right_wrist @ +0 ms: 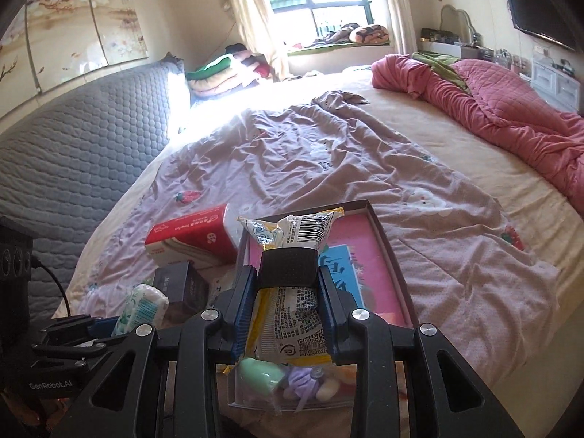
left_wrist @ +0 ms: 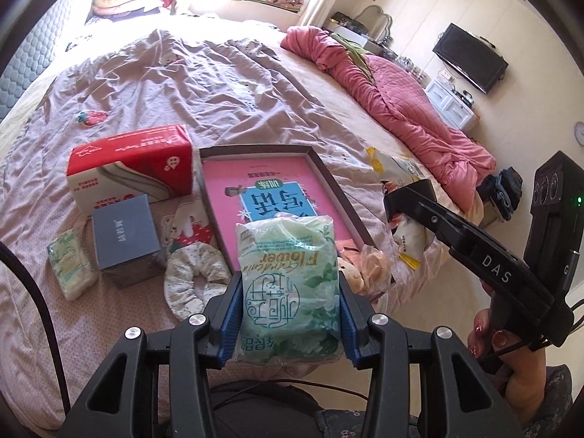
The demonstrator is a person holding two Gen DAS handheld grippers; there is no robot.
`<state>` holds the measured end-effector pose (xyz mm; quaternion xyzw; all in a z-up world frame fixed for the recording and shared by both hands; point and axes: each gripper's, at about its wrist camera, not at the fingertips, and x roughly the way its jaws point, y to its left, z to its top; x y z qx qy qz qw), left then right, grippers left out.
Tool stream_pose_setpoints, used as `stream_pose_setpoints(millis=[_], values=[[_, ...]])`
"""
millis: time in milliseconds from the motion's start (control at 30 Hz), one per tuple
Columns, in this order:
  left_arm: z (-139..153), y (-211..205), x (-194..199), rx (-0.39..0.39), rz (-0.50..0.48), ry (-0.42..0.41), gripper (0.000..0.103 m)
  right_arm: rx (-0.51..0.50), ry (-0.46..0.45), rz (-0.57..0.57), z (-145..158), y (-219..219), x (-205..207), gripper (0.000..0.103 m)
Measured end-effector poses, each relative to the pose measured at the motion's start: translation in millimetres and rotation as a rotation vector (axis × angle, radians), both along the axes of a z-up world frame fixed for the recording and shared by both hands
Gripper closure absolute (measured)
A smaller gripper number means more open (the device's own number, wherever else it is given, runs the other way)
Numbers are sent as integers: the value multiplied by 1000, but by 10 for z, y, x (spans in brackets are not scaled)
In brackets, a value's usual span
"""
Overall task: Organize soft objects
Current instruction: 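Lower the Flower package and snack packet into the tray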
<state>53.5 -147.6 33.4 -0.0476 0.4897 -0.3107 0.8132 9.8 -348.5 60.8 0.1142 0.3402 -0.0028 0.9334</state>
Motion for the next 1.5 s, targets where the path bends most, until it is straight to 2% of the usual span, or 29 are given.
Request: stream_pose_setpoints(millis=[533,1200,1500], values=[[-97,-591,7,70,-84,-15,57,22,-1,-26,-114,-299,-63,69],[-687,-956,144,153,-150,78,57,44,95,-32,-552,-451,126,69],[-843,-1122,155,166,-190,101,57,61,100,-52,-606,-550,155,70]])
